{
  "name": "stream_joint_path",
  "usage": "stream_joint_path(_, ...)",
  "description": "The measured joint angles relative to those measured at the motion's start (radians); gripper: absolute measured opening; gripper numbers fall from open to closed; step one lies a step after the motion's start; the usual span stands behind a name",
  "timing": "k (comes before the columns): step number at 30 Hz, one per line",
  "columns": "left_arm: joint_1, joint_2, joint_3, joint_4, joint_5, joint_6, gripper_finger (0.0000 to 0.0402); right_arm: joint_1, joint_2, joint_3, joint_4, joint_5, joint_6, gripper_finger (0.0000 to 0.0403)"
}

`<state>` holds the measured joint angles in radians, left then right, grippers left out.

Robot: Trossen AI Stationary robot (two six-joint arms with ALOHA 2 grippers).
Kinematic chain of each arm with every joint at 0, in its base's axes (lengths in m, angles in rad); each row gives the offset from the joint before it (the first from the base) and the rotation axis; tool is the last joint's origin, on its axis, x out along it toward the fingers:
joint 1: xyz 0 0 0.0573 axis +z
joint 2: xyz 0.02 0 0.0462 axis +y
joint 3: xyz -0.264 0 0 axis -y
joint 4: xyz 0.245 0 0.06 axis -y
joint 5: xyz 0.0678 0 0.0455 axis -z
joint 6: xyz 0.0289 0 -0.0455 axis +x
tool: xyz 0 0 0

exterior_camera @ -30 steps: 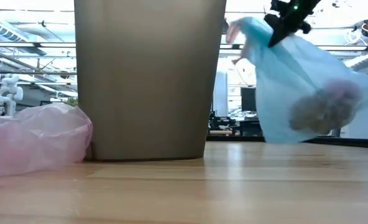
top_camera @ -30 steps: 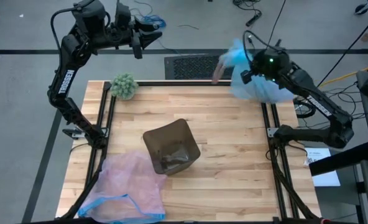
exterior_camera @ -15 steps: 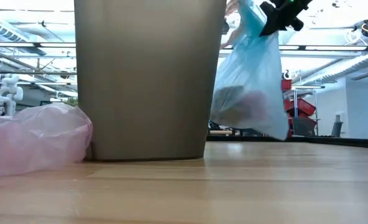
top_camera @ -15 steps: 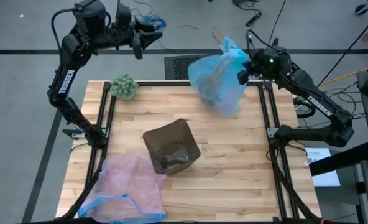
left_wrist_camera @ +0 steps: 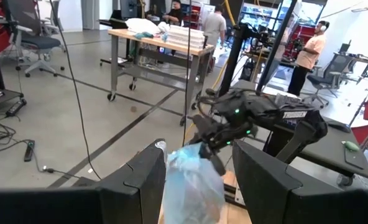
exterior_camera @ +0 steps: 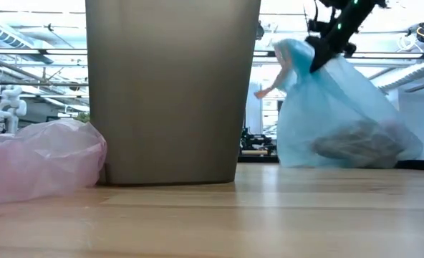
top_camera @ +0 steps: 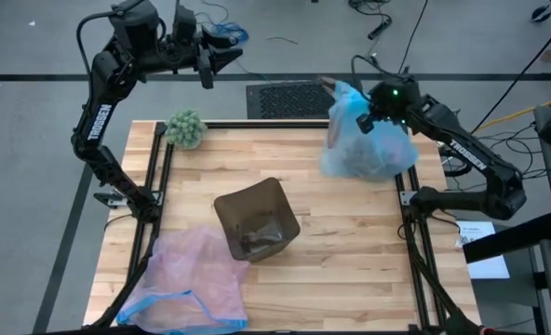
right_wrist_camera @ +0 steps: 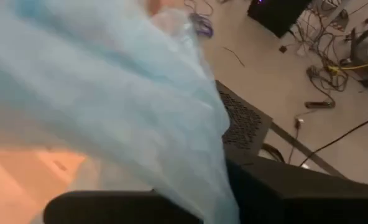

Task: Place trash/remove bag and relplace
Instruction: Put the blue trash bag on the top right of the table

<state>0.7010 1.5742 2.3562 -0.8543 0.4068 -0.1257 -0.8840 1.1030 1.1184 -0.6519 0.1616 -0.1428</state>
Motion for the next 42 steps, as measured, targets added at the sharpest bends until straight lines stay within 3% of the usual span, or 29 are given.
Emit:
stream_joint_path(12,-0.001,0.000,0.000,-0.022,0.000,-0.026,0.0180,0.016,0.026,-0.028,0.294,-0.031,-0.021,0.0000)
stream_joint_path(20,-0.001,0.000,0.000,-0.021,0.000,-0.025,0.0180,0.013,0.068,-0.052,0.185,-0.026,0.016,0.0000)
stream_joint_path(34,-0.001,0.000,0.000,-0.055,0.000,-0.019,0.0180,0.005,0.075,-0.322,0.230,0.000,0.182,0.0000)
stream_joint_path(42,-0.001,0.000,0.000,-0.053,0.000,-0.025,0.0180,0.000,0.069,-0.272,0.209,-0.005,0.218,0.0016)
